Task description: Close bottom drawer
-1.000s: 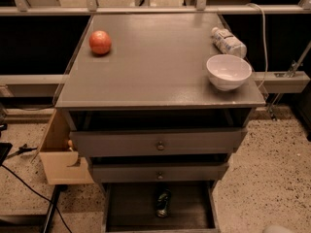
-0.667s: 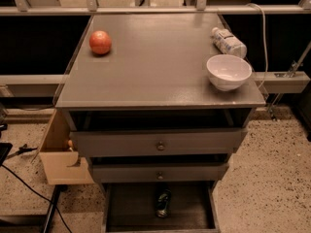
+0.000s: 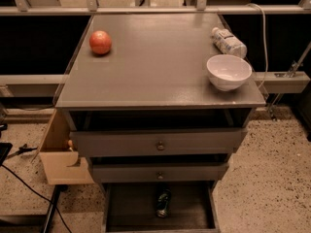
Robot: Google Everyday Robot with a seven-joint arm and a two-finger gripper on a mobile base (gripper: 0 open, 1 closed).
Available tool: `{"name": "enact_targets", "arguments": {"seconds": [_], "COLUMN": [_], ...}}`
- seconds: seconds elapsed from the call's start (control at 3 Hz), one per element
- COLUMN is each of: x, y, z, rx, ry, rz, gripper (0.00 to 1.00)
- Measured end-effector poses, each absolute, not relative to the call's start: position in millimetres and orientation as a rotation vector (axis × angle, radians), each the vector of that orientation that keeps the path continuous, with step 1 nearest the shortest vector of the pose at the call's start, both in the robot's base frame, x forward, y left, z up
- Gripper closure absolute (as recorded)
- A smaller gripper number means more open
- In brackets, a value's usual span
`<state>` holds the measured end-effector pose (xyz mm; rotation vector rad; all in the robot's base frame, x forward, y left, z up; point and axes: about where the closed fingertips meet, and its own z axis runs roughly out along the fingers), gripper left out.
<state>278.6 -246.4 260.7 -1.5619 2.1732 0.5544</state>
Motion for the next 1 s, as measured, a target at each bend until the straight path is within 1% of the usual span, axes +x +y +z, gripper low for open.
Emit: {"name": "enact_targets", "arguments": {"seconds": [0.33,0.67,1.0], "x": [292.7,304.2,312.2], "y": [-233.7,-202.0,-186.0], "z": [224.0,186.5,166.4], "rx": [-1.599,-1.664,-1.67], "ry": [2.119,2.002,1.959], "rz": [0.568,0.548,0.454], "gripper": [1.0,1.0,1.0]}}
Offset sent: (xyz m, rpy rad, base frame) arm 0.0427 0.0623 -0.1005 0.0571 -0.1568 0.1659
